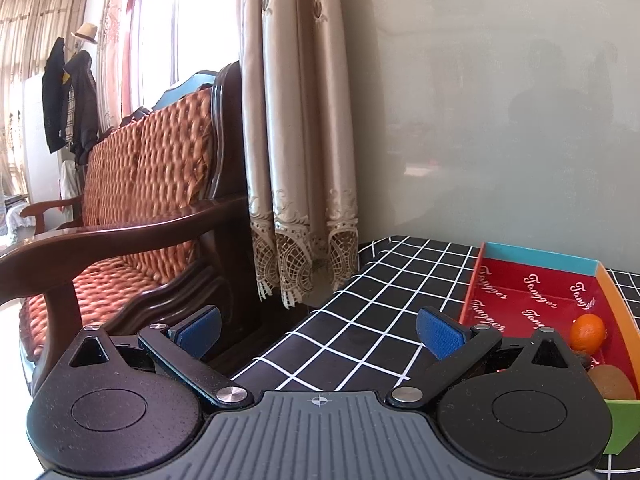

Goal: Organize fruits
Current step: 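Carry the dark fruit with the right gripper into the red box and release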

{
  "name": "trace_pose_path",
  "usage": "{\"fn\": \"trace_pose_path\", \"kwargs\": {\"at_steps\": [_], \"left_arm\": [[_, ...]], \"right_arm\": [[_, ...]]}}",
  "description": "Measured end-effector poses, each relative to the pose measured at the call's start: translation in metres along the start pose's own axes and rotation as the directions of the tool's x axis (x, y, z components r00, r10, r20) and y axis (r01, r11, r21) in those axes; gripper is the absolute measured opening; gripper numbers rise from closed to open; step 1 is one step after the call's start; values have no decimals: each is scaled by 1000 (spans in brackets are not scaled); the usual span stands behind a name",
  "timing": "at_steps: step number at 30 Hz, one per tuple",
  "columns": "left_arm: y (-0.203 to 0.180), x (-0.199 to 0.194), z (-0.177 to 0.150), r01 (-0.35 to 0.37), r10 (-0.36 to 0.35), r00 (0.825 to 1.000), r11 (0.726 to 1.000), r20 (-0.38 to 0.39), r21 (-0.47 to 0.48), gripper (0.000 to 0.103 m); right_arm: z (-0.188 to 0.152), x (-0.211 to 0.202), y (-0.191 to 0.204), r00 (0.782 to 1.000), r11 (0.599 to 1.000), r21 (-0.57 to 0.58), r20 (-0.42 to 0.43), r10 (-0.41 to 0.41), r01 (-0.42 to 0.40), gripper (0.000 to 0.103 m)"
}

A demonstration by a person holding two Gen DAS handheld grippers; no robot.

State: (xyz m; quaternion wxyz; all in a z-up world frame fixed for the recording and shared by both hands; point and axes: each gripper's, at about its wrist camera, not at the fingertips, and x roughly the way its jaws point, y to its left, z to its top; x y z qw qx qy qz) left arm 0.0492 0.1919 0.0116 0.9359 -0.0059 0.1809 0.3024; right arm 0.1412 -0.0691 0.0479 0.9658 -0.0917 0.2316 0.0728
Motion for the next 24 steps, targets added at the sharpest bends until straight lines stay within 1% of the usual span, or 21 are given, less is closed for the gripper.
{"fn": "trace_pose_path", "kwargs": {"at_steps": [7,12,24], "left_arm": [[7,0,1,-7,7,1000,1000,9,9,103],[19,2,0,-25,25,1000,1000,8,5,103],[37,4,1,-45,45,999,999,15,1,103]], "right_arm": [[4,2,17,999,1000,-3,8,31,-31,41],[6,2,35,998,998,-10,14,65,-65,41],[8,5,83,986,986,-23,8,166,-166,41]]}}
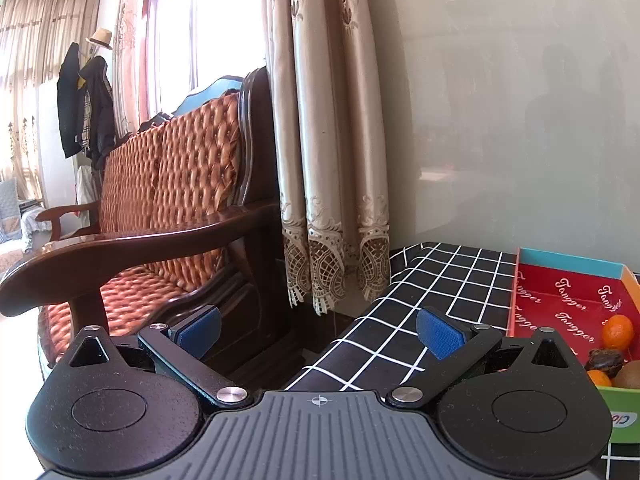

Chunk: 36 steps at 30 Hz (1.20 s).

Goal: Organize fruits
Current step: 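Carry the dark fruit with the right gripper into the red box and release, then withdraw the right gripper from the box while moving the left gripper toward the mandarins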

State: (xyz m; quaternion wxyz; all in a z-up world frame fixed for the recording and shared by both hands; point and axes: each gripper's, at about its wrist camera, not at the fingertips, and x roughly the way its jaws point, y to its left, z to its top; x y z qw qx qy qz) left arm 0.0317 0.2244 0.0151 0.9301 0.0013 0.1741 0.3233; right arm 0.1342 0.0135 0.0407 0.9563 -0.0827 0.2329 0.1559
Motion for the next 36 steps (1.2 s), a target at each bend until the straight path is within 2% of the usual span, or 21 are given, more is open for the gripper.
{"fn": "trace_pose_path", "kwargs": {"at_steps": [12,19,20,22,23,26,29,36], "left_arm": [[10,9,-5,-27,27,999,1000,-25,15,103],[6,6,-5,-22,22,1000,999,-20,26,103],[5,5,-5,-20,20,1000,1000,-20,23,103],[6,5,-5,-14,15,1000,1000,-22,23,103],[5,5,-5,-15,16,1000,1000,-21,25,103],[3,4,-5,-12,13,1000,1000,-21,27,103],[1,3,-5,-6,7,1000,1000,-25,28,103],[-1,0,-4,5,-5,1000,1000,-19,18,103]], "right_arm": [[-1,13,42,993,994,15,-19,112,-112,41],[-4,17,44,984,984,56,-38,172,-169,41],[-3,16,41,985,984,65,-31,168,-166,43],[-2,11,37,992,990,62,-5,126,-126,66],[-2,6,34,995,993,59,26,100,-102,85],[2,-9,20,992,996,68,112,49,-57,86],[4,-17,-2,985,992,128,171,-8,-15,86],[3,-20,-57,987,964,262,141,-75,36,86]]}}
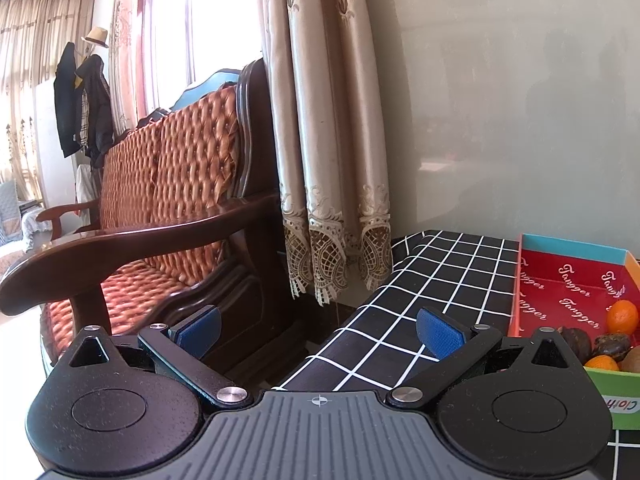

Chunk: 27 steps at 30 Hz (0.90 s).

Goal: Organize fruits
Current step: 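Withdraw the right gripper from the box while moving the left gripper toward the mandarins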

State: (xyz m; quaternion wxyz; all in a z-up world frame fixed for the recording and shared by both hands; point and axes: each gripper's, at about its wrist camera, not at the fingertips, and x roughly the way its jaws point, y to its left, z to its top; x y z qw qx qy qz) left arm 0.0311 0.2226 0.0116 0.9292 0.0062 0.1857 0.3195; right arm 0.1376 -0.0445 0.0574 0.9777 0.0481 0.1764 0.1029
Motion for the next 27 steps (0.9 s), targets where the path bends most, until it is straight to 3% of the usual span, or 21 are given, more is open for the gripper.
{"fn": "trace_pose_path", "kwargs": {"at_steps": [14,27], "left_arm": [[-35,-18,6,76,-76,997,997,23,4,103],[-82,-44,8,161,-162,986,987,50,23,103]], "right_arm": [[0,-27,-47,993,994,-21,44,-111,112,86],[5,-64,-135,955,957,97,97,-282,273,87]]}}
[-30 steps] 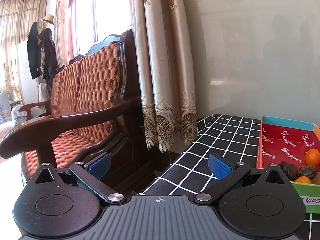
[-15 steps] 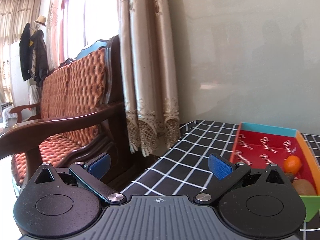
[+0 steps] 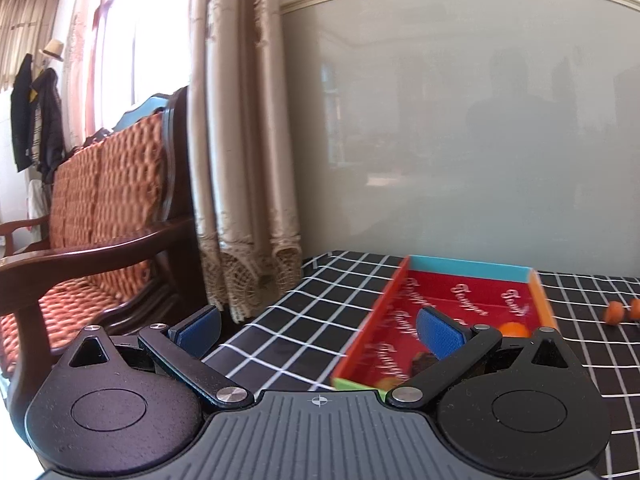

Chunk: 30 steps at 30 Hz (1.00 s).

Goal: Organize fruits
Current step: 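Withdraw the right gripper from the box while moving the left gripper toward the mandarins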

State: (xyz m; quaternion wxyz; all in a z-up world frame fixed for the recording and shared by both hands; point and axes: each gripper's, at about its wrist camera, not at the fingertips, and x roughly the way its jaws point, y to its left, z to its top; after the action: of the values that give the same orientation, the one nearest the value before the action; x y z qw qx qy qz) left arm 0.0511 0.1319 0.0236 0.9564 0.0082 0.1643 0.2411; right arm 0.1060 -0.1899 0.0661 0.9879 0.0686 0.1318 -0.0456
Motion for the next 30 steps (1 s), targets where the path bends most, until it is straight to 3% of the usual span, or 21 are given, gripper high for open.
{"fn": "trace_pose_path", "kwargs": {"at_steps": [5,15,30], "left_arm": [[-22,-5,1,39,-39,999,999,4,15,103],[-76,-21,0,137,-138,990,989,17,58,103],[-168,-40,-8,316,-322,947,936,11,155,103]], "right_arm": [[5,-5,-38,999,996,70,3,-49,49,87],[0,-11,-93,991,988,69,-9,-137,137,87],[-9,-11,-150,975,972,80,-31,-218,220,87]]}}
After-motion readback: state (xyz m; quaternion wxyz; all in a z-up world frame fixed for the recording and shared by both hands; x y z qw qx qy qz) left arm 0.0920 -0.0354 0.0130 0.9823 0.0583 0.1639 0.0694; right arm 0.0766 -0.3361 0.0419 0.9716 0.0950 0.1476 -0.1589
